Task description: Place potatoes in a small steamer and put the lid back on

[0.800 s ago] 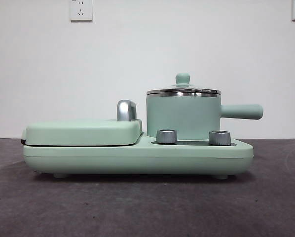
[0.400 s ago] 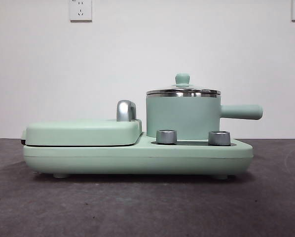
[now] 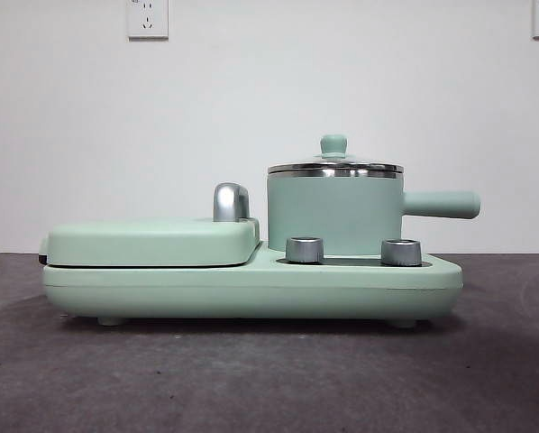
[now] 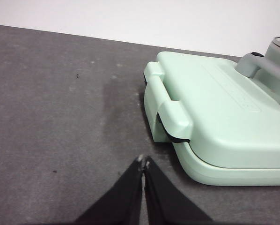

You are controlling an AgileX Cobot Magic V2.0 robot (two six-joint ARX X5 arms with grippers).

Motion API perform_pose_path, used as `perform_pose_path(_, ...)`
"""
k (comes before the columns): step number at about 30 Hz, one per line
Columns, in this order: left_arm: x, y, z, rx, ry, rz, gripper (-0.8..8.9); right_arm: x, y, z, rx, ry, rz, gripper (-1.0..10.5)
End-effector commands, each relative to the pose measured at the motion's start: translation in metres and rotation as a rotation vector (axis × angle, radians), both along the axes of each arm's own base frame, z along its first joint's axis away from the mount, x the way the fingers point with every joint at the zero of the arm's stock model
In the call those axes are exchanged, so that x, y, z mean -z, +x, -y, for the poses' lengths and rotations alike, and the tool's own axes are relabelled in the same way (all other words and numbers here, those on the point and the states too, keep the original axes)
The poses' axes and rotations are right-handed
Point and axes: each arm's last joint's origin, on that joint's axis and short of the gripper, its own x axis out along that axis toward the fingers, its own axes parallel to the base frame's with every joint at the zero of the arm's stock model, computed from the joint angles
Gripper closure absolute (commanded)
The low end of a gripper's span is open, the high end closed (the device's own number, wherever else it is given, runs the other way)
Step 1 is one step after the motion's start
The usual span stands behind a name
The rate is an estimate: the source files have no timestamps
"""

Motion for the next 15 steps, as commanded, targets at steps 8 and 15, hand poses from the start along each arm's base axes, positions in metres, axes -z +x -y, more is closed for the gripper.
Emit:
perform_pose_path(8,0.0027,0.0002,0.0002,0.004,-0.001,-0.010,8.07,-0.0020,0.0006,-0.0007,-0.001,0.045,0.023,8.8)
perform_pose_path(15,0.0056,0.0015,0.0001,-0.001,0.000,0.004,8.07,-0.0020,0.0006,-0.0007,-0.002,0.045,0.023,8.8)
